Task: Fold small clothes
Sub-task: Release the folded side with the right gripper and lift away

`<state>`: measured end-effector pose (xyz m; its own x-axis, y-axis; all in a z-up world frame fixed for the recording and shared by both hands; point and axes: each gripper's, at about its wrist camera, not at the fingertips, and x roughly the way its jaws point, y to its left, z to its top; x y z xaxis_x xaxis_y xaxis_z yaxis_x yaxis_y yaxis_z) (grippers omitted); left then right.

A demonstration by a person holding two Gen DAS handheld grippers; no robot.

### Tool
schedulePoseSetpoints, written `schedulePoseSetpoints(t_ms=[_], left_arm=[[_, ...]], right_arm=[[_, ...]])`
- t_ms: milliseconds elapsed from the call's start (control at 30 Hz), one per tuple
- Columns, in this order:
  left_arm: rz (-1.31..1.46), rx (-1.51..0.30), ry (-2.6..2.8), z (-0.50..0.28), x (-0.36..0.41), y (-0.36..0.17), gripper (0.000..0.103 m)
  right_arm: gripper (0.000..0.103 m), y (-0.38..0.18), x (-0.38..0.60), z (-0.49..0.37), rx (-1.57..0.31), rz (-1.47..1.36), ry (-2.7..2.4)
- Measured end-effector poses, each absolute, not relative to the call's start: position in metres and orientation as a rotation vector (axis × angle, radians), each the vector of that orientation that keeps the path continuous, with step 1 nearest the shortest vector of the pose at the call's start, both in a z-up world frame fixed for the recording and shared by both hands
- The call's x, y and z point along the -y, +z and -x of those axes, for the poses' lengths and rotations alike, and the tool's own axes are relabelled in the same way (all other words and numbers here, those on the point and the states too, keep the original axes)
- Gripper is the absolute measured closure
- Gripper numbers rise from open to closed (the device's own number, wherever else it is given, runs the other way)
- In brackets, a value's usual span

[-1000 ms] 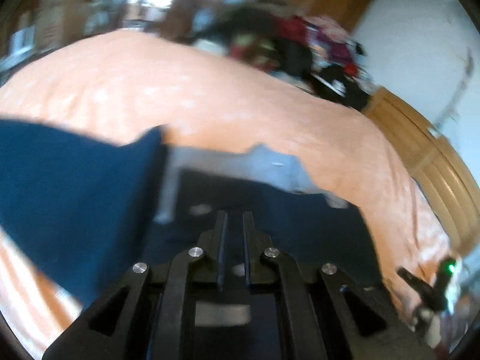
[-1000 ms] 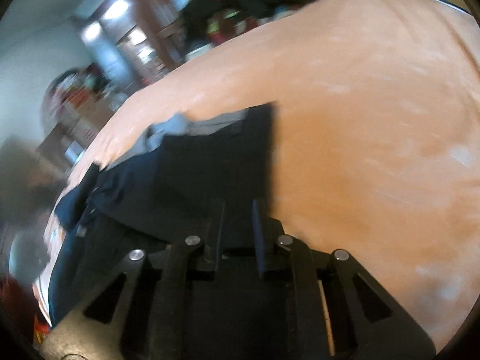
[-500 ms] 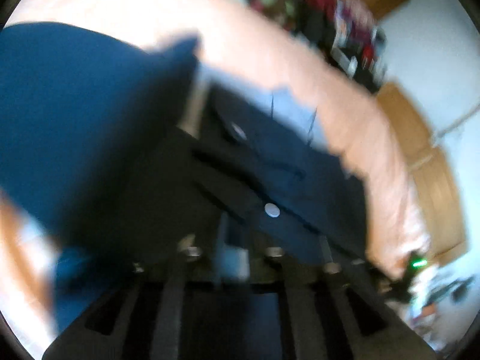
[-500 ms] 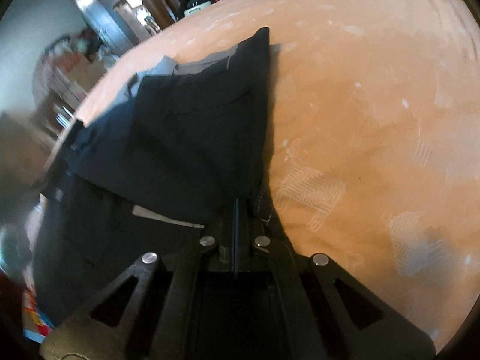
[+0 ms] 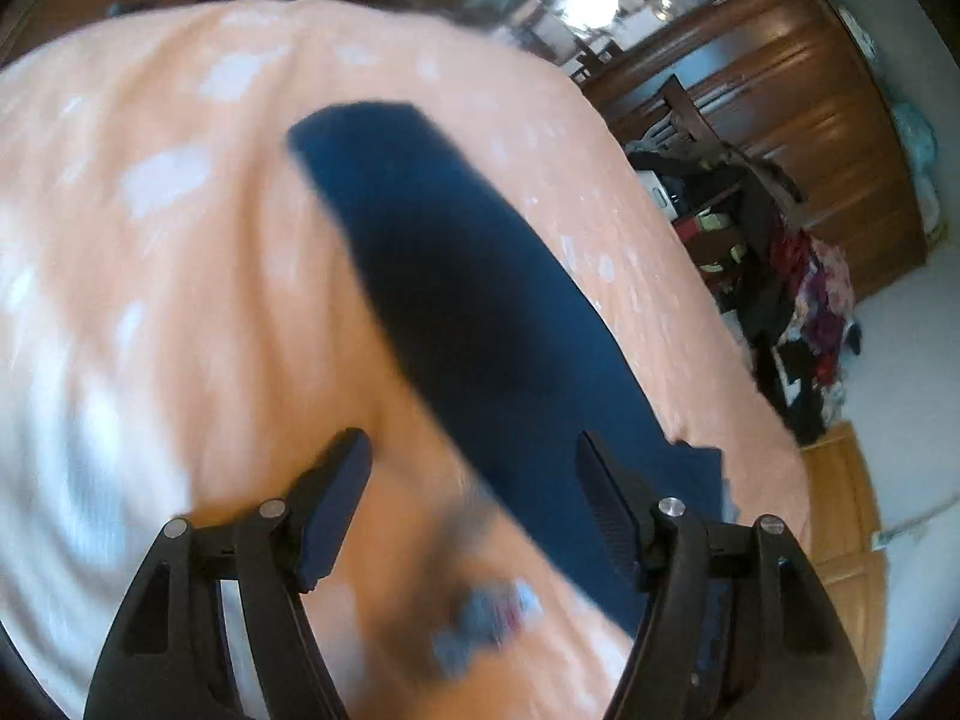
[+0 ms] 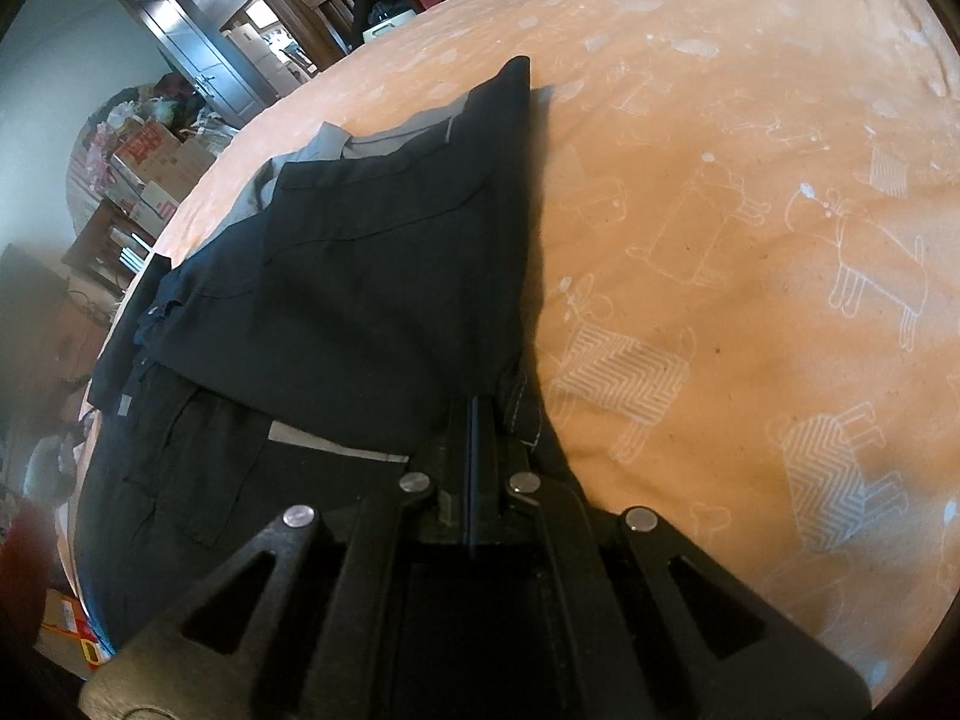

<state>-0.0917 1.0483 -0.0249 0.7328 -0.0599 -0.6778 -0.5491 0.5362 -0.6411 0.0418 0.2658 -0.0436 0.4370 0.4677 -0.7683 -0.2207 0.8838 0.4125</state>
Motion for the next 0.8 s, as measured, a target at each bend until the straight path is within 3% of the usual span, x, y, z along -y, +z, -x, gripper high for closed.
schedulePoseSetpoints(t_ms=[100,133,200,233,400,433,500,533,567,633,700,800], left_arm=[[0.985,-0.695,0.346,0.076,-1.062,-0.028,0.032],[0.964,-0.704,0.358,0.069,-1.064,-0.027,0.037],[0.904,-0.725,0.358,0.05,-1.057,-0.021,0.076],[0.908,-0.719,0.32,0.044,-1.051,-0.013,0.103],[0.73,-0.565,-0.142,-0.005,-0.9,0.083,0.102],[0.707,-0.543,-0.244,-0.011,-0.862,0.096,0.098],[0.665,-0.533,-0.426,-0.023,-0.787,0.111,0.073],[0.63,-0.55,-0.497,-0.026,-0.751,0.112,0.047],[0.6,-0.581,-0.559,-0.027,-0.721,0.109,0.033],[0.588,-0.63,-0.619,-0.021,-0.693,0.096,0.032],[0.593,-0.654,-0.586,-0.005,-0.69,0.074,0.032],[0.638,-0.708,-0.471,0.024,-0.721,0.031,0.032]], right_arm=[[0.103,-0.044,-0.266,-0.042,-1.033,-0.267,0.431],[0.103,-0.044,-0.267,-0.042,-1.032,-0.264,0.429],[0.103,-0.042,-0.27,-0.04,-1.025,-0.236,0.415],[0.103,-0.041,-0.273,-0.04,-1.021,-0.212,0.405],[0.103,-0.029,-0.284,-0.035,-0.989,-0.127,0.369],[0.102,-0.024,-0.283,-0.033,-0.977,-0.129,0.366],[0.089,-0.013,-0.281,-0.028,-0.945,-0.156,0.361],[0.083,-0.005,-0.281,-0.024,-0.923,-0.159,0.356],[0.072,0.002,-0.282,-0.02,-0.901,-0.149,0.357],[0.061,0.014,-0.29,-0.014,-0.863,-0.1,0.361],[0.04,0.025,-0.3,-0.012,-0.833,-0.045,0.368],[0.031,0.027,-0.31,-0.018,-0.846,0.012,0.366]])
